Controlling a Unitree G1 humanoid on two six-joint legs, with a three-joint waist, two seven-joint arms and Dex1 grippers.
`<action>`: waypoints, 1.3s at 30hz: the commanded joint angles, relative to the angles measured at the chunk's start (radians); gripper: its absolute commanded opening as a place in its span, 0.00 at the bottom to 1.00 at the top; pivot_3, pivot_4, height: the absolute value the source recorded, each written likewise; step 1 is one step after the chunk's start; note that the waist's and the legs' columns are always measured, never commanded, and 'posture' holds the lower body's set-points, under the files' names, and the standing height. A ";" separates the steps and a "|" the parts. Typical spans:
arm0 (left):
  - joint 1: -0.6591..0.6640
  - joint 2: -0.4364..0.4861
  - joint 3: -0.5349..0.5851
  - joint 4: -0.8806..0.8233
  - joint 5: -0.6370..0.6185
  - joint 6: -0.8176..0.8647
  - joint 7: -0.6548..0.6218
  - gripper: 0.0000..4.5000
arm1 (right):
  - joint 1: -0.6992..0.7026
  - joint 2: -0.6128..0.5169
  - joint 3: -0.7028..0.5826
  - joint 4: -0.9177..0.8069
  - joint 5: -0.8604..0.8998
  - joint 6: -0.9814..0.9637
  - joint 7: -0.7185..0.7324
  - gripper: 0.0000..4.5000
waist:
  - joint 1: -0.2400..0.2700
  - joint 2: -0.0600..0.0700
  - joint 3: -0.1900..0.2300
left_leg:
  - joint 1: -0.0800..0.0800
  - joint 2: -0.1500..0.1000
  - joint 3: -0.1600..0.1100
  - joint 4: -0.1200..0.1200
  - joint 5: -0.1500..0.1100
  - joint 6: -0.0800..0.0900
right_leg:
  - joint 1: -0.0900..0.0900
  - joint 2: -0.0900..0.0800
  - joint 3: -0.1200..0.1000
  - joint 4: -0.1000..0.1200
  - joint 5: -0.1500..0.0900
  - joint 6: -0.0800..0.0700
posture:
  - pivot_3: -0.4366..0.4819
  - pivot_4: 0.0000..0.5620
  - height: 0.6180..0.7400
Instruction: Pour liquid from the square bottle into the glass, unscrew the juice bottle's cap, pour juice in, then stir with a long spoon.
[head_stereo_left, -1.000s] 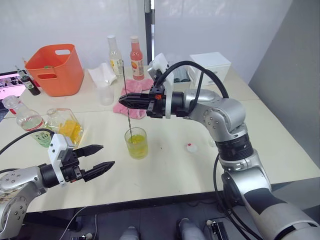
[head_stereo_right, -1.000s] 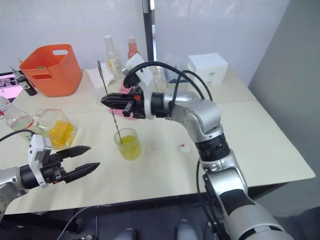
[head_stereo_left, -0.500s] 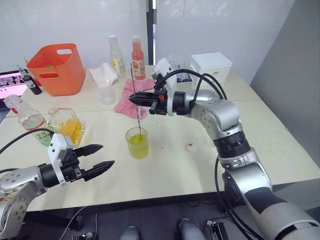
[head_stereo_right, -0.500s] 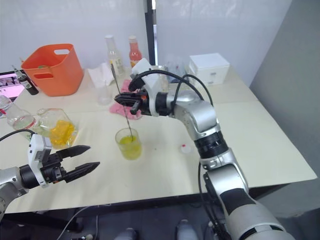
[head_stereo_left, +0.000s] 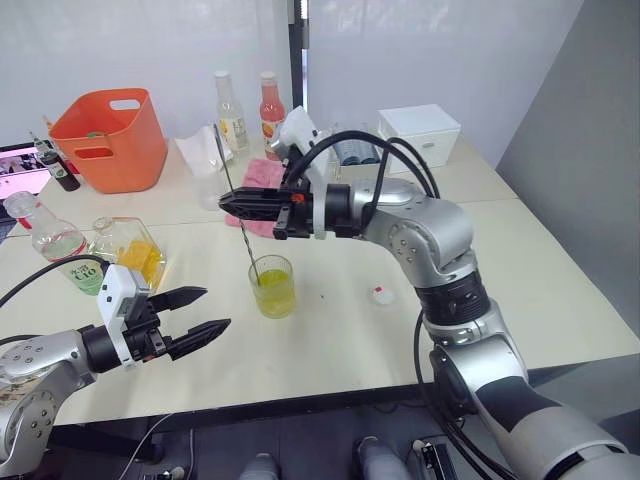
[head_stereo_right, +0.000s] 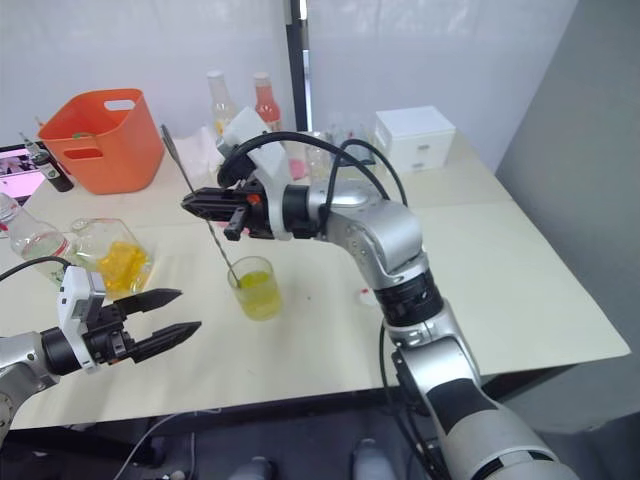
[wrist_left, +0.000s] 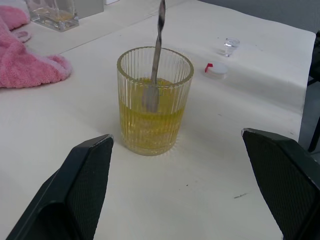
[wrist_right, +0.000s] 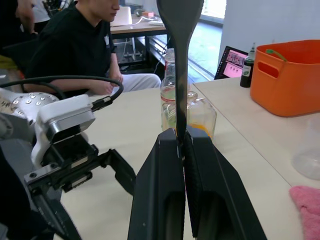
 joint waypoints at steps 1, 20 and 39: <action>-0.011 0.005 0.012 -0.036 -0.014 0.002 0.007 0.96 | -0.027 0.005 -0.034 0.051 -0.030 -0.085 -0.024 0.00 | 0.000 0.000 0.000 | 0.000 0.000 0.000 0.000 0.000 0.000 | 0.000 0.000 0.000 0.000 0.000 0.000 | 0.48 0.27 0.99; -0.022 0.010 0.014 -0.030 -0.020 0.007 0.009 0.96 | 0.037 -0.138 0.018 -0.191 0.052 0.109 0.109 0.00 | 0.000 0.000 0.000 | 0.000 0.000 0.000 0.000 0.000 0.000 | 0.000 0.000 0.000 0.000 0.000 0.000 | 0.48 0.27 0.99; -0.025 0.005 0.019 -0.038 -0.018 0.021 0.012 0.96 | -0.008 -0.108 -0.042 -0.004 -0.007 -0.035 0.055 0.00 | 0.002 0.000 0.000 | 0.000 0.000 0.000 0.001 0.000 0.000 | 0.000 0.000 0.000 0.001 0.000 0.000 | 0.48 0.27 0.99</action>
